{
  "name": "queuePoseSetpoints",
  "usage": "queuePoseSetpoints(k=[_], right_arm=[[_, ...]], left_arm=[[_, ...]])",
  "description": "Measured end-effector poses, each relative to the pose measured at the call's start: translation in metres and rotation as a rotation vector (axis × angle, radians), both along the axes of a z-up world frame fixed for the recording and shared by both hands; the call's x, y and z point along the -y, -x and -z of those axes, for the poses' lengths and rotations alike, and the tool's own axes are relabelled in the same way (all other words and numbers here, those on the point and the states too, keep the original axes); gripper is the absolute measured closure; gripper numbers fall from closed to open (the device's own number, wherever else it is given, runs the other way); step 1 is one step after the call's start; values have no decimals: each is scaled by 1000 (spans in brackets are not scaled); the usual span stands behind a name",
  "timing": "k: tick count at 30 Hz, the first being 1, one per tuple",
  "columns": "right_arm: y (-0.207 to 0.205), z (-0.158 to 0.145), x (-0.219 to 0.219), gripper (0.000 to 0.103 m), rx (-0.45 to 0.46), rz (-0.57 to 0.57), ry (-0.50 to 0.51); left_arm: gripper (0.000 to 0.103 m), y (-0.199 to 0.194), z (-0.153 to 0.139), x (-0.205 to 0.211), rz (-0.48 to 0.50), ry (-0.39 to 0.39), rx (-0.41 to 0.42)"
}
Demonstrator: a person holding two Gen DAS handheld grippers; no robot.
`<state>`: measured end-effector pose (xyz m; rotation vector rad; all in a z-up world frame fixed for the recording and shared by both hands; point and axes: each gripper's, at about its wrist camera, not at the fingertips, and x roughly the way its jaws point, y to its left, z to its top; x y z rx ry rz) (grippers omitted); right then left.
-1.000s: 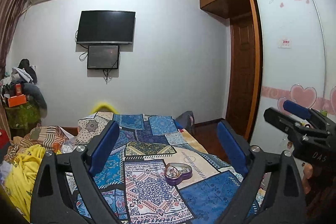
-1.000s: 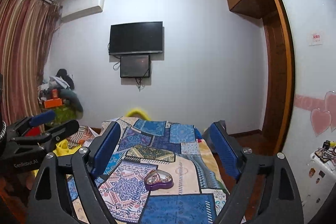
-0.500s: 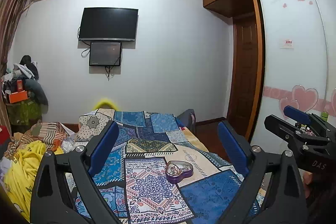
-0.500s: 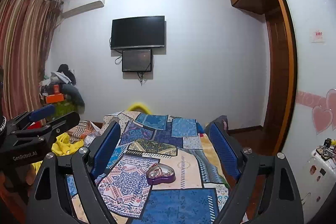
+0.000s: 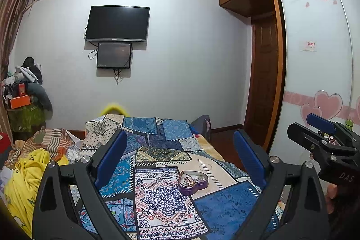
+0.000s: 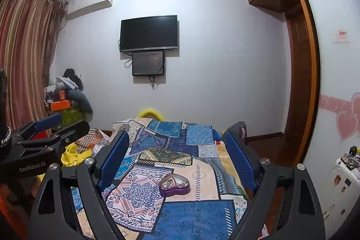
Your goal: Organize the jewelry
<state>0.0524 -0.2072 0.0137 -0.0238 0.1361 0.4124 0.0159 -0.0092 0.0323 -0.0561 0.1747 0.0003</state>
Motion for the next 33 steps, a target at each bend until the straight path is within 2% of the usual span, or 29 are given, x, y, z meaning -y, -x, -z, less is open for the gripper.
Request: queuePoseSetpoints(k=[33], right_arm=[[3,-5,-1,18,-6,-6,-9]], left_arm=[[7,-2,2,3,33,-1,-7]])
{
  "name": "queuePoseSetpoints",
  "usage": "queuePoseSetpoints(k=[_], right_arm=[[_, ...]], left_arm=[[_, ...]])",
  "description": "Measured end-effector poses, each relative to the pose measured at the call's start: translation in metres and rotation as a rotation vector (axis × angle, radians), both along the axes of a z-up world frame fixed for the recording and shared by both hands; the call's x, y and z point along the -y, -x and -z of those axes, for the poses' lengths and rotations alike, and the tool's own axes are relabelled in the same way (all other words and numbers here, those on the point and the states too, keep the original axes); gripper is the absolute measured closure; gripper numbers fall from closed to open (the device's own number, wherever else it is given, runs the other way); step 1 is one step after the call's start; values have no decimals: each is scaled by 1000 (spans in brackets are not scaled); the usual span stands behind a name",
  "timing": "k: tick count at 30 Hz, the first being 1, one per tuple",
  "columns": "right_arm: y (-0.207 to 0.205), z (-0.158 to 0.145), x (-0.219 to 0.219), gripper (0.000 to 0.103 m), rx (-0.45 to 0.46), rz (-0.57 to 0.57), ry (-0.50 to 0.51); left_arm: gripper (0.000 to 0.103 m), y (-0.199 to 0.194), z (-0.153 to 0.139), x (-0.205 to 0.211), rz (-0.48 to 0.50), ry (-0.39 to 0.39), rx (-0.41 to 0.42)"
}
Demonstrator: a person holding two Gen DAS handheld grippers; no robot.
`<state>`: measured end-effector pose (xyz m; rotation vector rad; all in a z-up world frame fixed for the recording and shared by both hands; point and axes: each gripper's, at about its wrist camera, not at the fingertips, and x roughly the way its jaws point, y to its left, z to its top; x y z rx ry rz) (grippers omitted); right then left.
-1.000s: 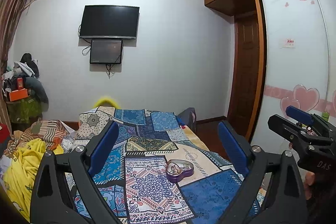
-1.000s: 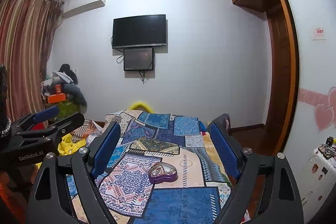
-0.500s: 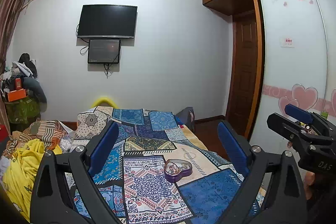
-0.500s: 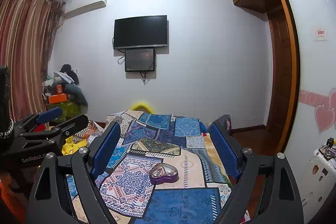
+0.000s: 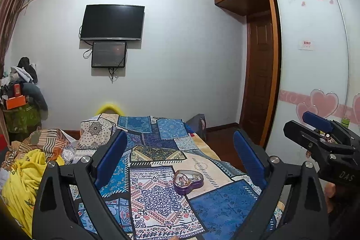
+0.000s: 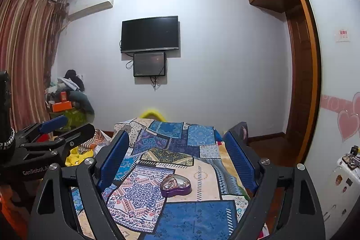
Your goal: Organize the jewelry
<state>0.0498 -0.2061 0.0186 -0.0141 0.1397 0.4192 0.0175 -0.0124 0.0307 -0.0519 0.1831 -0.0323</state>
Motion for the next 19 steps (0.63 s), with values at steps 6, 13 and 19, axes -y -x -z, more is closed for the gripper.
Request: queuePoseSetpoints(k=[6,13,19], right_arm=[[-1,0,1,18,-6,-1,-1],[-2,1,0,18,-12,-1,-5],[-6,3,-2,18,-25,-3,-5]], left_arm=[[7,-1,1,2,8,-5,-7],[7,-2,2,2,10,-3,-11],[7,-7,5,1,13,-6,-22]])
